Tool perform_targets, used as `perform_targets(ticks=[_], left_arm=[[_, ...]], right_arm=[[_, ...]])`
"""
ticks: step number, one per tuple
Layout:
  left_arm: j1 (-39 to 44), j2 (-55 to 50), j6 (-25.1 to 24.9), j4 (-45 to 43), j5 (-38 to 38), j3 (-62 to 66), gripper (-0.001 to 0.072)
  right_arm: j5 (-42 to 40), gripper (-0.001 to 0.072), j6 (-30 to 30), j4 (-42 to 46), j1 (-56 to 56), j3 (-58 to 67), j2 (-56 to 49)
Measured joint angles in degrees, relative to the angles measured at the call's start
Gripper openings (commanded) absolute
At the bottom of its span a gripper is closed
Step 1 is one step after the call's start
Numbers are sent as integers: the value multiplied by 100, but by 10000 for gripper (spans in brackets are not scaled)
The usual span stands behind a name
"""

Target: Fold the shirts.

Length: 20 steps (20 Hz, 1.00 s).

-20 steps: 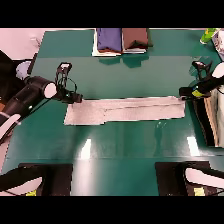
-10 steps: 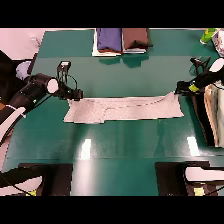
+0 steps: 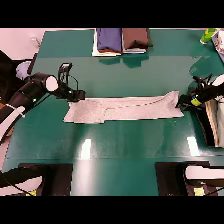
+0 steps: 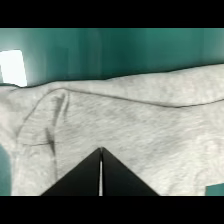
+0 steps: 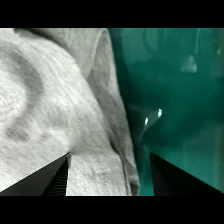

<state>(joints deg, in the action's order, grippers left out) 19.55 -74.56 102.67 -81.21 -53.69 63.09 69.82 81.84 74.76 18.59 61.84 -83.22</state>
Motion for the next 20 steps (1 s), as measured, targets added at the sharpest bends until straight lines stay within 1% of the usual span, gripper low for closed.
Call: perform_targets(ticks=[1,2,3,4,5,6,10,14,16,20], left_arm=[[2,0,-28,94,35,0,21],[0,0,-57,177,66,0,21],[0,0,-66,232,85,0,21],[0,0,-83,304,105,0,21],[2,0,-92,367,107,0,20],[9,0,-101,428,118,0,20],[304,-44,-118,584,240,0,20],[772,-306,-122,778,555,50,19],[1010,-584,-122,874,669,236,19],[1517,-1353,-275,1093,780,909,19]], right_arm=[[-52,516,-20,-26,-31,-44,9],[-105,456,-44,-52,-83,-81,11],[-160,354,-61,-105,-144,-107,9],[-234,188,-70,-125,-203,-138,4],[-304,49,-81,-122,-256,-160,-2],[-343,13,-87,-129,-306,-173,-7],[-396,10,-98,-107,-402,-188,68],[-186,9,-105,-107,-435,-166,634],[24,8,-105,-109,-481,-44,1027],[431,9,-35,-267,-780,450,1781]])
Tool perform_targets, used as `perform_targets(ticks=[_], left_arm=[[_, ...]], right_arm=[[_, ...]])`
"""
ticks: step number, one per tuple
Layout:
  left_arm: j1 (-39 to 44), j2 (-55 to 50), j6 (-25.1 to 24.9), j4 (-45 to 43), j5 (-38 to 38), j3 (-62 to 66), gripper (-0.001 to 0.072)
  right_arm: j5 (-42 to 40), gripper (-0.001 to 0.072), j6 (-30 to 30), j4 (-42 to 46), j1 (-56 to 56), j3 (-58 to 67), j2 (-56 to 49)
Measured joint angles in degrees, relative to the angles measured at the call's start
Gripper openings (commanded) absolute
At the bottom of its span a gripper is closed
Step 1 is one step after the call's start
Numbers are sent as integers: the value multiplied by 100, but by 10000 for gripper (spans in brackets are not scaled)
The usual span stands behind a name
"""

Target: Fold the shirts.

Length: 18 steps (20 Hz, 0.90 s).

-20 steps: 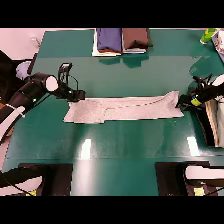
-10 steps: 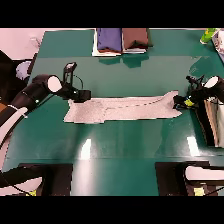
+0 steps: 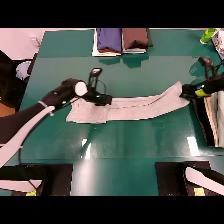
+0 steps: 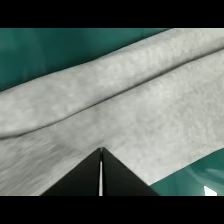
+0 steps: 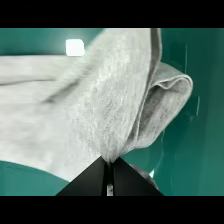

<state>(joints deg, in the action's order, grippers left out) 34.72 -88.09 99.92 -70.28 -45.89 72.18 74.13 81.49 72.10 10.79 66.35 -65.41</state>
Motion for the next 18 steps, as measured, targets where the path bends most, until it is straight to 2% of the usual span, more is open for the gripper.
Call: perform_targets(ticks=[4,8,14,18], left_arm=[[400,-811,-240,297,24,719,19],[573,-1327,-483,654,22,1196,19],[625,-1574,-686,848,-120,1381,19],[382,-1429,-706,706,-332,1484,19]], right_arm=[[254,8,216,-232,-584,667,431],[380,9,461,-319,-1325,1425,389],[409,9,793,-350,-2358,2299,-74],[212,9,992,-352,-2859,2535,-321]])
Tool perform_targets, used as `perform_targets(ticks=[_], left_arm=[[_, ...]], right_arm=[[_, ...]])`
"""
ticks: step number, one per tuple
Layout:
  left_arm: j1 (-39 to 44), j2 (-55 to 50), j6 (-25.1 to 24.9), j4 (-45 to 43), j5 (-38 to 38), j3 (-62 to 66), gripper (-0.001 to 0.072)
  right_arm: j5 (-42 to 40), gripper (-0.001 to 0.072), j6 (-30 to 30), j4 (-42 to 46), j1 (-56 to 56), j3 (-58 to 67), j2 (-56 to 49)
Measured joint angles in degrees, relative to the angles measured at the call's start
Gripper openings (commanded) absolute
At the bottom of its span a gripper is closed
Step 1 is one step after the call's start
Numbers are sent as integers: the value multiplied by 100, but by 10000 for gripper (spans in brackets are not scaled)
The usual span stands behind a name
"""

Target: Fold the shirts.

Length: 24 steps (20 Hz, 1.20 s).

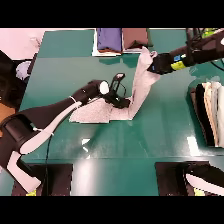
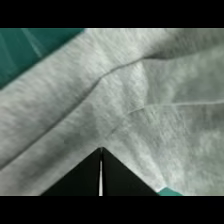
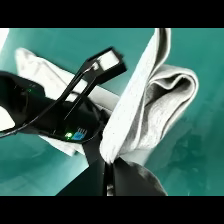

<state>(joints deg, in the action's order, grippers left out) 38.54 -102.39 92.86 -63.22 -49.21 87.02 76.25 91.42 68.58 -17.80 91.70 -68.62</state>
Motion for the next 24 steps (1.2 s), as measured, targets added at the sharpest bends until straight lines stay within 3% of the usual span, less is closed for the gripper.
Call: perform_targets(ticks=[5,12,13,14,16,19,24], left_arm=[[-896,1029,4,-876,-507,52,20],[-2433,3010,4,-2446,-1156,59,20],[-2566,3217,2,-2557,-1204,59,20],[-2664,3410,2,-2649,-1226,59,20],[-2780,3668,-17,-2763,-1261,66,21],[-2872,3845,-24,-2879,-1386,70,20],[-2782,3928,-33,-2734,-1552,-13,19]], right_arm=[[-507,10,203,-2,-708,72,-323],[-2065,30,385,-20,-2330,87,-1453],[-2343,211,396,-55,-2544,87,-1679],[-2664,340,400,-85,-2752,114,-1926],[-3029,337,398,-105,-3014,295,-2341],[-2953,337,396,17,-3042,643,-2597],[-2024,337,431,608,-2243,144,-2103]])
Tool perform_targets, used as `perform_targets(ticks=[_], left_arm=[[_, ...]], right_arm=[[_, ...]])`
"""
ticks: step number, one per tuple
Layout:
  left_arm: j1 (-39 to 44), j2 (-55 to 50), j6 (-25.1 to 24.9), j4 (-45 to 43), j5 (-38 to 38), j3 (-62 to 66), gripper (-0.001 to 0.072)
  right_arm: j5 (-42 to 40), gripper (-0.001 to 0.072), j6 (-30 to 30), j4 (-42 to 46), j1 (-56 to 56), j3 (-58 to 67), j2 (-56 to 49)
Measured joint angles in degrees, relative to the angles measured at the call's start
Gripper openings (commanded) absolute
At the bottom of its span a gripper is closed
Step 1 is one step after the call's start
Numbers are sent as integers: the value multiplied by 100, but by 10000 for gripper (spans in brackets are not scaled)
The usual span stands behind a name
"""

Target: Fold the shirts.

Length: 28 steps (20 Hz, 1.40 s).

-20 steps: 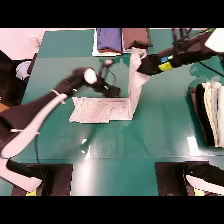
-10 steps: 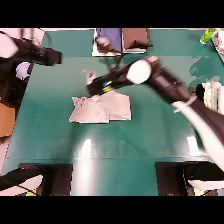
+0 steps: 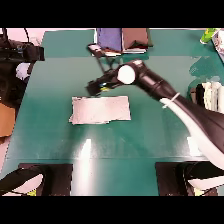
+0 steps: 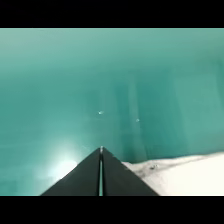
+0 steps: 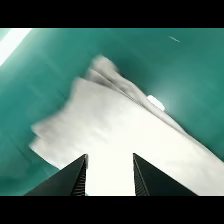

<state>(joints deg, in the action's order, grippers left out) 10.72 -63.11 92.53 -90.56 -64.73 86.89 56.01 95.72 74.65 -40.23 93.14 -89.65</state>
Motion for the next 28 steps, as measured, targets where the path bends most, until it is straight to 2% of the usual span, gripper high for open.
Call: perform_targets(ticks=[2,3,4,5,10,14,17,19,20,21,25,28], left_arm=[[225,11,-2,92,42,-149,20],[363,11,-4,103,98,-256,20],[492,15,-4,105,164,-365,20],[627,15,-2,111,249,-490,20],[1016,15,-2,153,570,-892,20],[1104,15,-2,153,654,-986,20],[1119,15,-2,160,658,-1005,20],[1132,15,-2,164,667,-1012,20],[1132,15,-2,166,667,-1014,20],[1132,15,-2,166,667,-1016,20],[1139,15,0,273,678,-1016,19],[1344,15,0,363,684,-1016,19]], right_arm=[[328,343,142,109,505,-544,326],[490,414,227,153,763,-824,457],[651,551,304,166,1016,-1110,570],[763,591,350,142,1222,-1344,658],[1036,575,568,-267,1777,-2041,570],[804,572,852,-566,1652,-2162,136],[461,504,1019,-800,1497,-2190,-186],[212,306,1071,-968,1394,-2190,-306],[96,138,1073,-984,1349,-2197,-343],[-44,14,1078,-981,1303,-2203,-372],[-503,12,863,-960,1281,-2212,-262],[-614,11,780,-791,1703,-2194,166]])
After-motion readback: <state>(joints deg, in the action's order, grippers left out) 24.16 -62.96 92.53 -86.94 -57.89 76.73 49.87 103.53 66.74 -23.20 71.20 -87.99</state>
